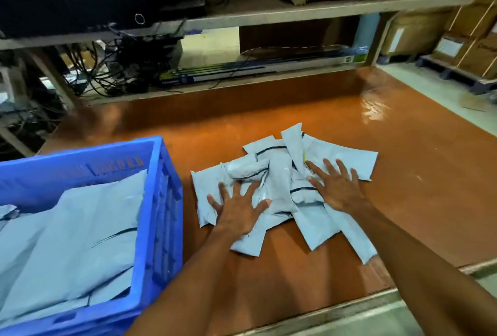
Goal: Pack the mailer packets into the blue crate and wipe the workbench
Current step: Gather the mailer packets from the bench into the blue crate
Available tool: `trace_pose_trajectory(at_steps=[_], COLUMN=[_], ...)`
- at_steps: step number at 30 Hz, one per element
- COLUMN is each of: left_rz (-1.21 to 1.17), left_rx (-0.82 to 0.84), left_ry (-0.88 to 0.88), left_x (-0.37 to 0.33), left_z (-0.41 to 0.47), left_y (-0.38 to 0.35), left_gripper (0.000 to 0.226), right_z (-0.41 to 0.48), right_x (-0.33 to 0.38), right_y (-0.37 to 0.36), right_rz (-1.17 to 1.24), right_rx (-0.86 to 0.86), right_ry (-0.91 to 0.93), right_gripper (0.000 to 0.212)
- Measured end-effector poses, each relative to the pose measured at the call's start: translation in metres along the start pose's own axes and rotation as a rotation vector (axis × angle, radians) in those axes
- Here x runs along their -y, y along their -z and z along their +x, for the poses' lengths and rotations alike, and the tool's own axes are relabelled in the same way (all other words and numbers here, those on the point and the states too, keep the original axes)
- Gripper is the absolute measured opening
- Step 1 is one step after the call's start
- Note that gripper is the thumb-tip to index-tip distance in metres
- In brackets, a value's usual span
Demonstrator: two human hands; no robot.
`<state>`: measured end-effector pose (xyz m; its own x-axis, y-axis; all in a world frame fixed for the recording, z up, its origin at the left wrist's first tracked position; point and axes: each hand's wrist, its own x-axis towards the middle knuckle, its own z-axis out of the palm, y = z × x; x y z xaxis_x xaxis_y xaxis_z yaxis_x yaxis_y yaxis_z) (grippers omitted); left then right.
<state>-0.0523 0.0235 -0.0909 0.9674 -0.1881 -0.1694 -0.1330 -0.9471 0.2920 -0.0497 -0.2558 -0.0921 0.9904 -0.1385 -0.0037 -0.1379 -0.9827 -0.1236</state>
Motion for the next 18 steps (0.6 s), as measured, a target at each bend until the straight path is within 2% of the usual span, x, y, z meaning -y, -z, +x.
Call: trace_pose_trajectory(at_steps=[3,5,6,8,10,15,18], left_rz=[-0.043,-0.067,-0.050,0.006,0.020,0.047,0.038], left_rx=[-0.108,-0.155,-0.146,-0.117,-0.114,-0.260,-0.283], left_ry=[0.022,0.038,0.040,0.050,0.058,0.061,0.090], left_x=[0.000,-0.001,-0.001,0.002,0.005,0.011,0.012], left_z=[-0.004,-0.011,-0.015,-0.019,-0.024,-0.035,-0.041], left_y=[0.004,0.000,-0.002,-0.006,-0.005,0.001,0.005], left_gripper=[0.066,0.067,0.069,0.071,0.069,0.052,0.052], right_z=[-0.010,-0.022,-0.028,-0.036,-0.044,-0.066,-0.080], right_x=[0.017,0.043,0.058,0.080,0.090,0.086,0.074], right_y=[0.019,0.030,0.031,0.021,0.007,-0.003,0.005], right_rz=[0.171,0.295,0.288,0.089,-0.032,0.058,0.167], right_rx=[-0.099,-0.142,-0.105,0.022,0.040,-0.359,-0.427], right_ry=[0.003,0.082,0.143,0.253,0.283,0.321,0.241], right_gripper=[0.073,0.064,0.062,0.066,0.062,0.039,0.028])
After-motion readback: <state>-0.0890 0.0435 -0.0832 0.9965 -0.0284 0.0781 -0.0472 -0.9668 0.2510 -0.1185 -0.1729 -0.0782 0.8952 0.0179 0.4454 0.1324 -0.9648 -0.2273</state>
